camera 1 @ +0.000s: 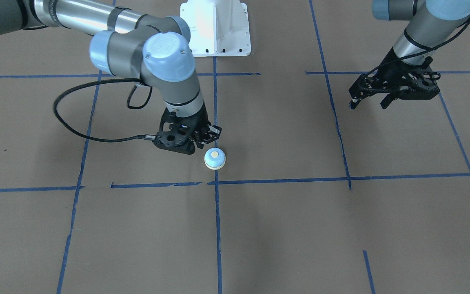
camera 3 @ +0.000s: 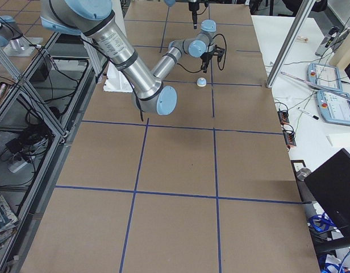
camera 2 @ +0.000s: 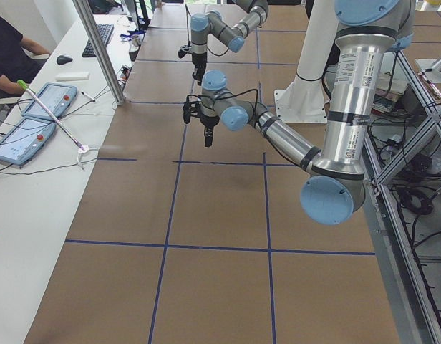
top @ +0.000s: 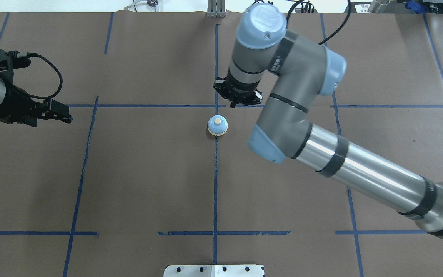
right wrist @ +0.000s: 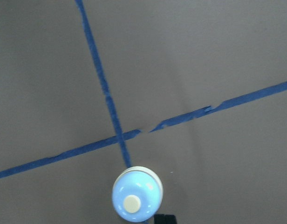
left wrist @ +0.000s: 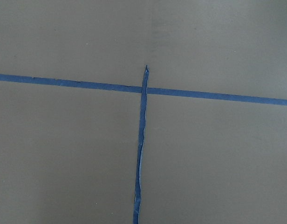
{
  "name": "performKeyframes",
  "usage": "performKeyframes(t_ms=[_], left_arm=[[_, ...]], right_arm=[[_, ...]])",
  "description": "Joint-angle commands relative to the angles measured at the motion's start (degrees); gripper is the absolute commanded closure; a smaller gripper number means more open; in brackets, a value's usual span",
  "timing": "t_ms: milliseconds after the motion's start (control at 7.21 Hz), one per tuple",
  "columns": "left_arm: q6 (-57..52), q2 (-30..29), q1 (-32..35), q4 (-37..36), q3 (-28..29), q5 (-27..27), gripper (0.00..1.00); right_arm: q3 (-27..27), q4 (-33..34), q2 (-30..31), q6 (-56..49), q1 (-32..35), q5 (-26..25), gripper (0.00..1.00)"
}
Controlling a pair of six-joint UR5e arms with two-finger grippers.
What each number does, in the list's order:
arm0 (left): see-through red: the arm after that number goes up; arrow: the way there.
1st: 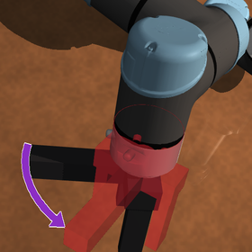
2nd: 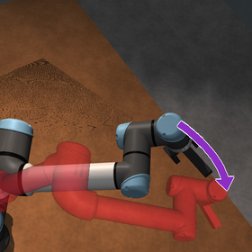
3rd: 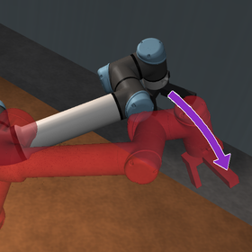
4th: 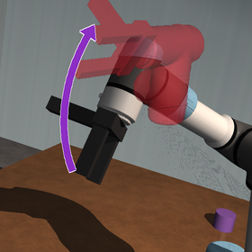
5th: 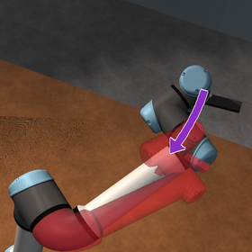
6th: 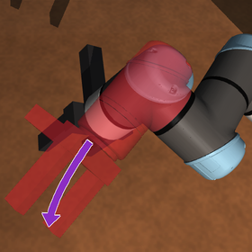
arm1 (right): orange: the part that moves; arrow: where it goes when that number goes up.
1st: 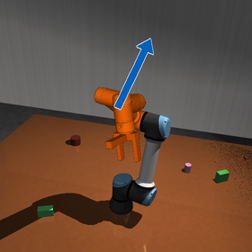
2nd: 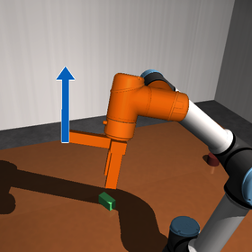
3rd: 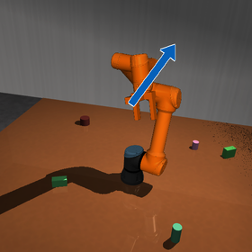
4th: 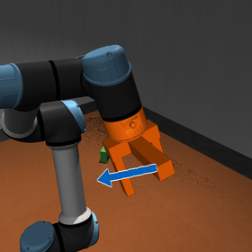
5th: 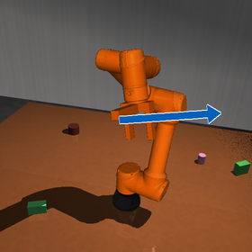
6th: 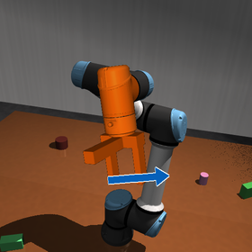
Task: Place and press bell with both arms
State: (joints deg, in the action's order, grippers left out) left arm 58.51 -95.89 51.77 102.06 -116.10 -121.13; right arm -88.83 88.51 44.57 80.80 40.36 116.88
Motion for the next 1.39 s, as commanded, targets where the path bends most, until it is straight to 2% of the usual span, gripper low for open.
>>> performKeyframes(t_ms=[0,139,277,416,555,693,971,1248], left_arm=[[-3.2,1.4,0.1,0.0,0.1,0.0,0.0],[-9.2,3.0,1.7,0.0,0.4,0.1,0.0],[-15.7,5.2,4.5,-0.1,0.5,0.0,0.0],[-23.7,7.4,8.2,-0.3,0.7,-0.1,0.0],[-31.4,9.6,12.0,-0.5,1.4,-0.9,0.0],[-40.1,10.7,16.7,-2.3,2.3,-2.4,0.0],[-57.3,11.3,27.5,-6.8,6.4,-7.9,0.0],[-70.7,11.3,36.1,-7.8,14.5,-13.5,0.0]], right_arm=[[-13.1,0.1,14.6,-11.4,8.2,7.3,1.0],[-16.3,0.1,21.3,-20.0,14.3,12.2,0.98],[-17.8,0.0,27.5,-30.0,20.6,16.3,0.82],[-17.9,-0.2,33.3,-40.4,26.4,19.6,0.6],[-17.8,-0.2,38.9,-50.6,32.0,20.3,0.26],[-17.3,-0.3,43.8,-59.6,37.1,20.3,0.0],[-16.4,1.0,48.7,-72.7,44.2,20.4,0.0],[-16.4,4.6,50.6,-81.3,48.4,22.1,0.0]])
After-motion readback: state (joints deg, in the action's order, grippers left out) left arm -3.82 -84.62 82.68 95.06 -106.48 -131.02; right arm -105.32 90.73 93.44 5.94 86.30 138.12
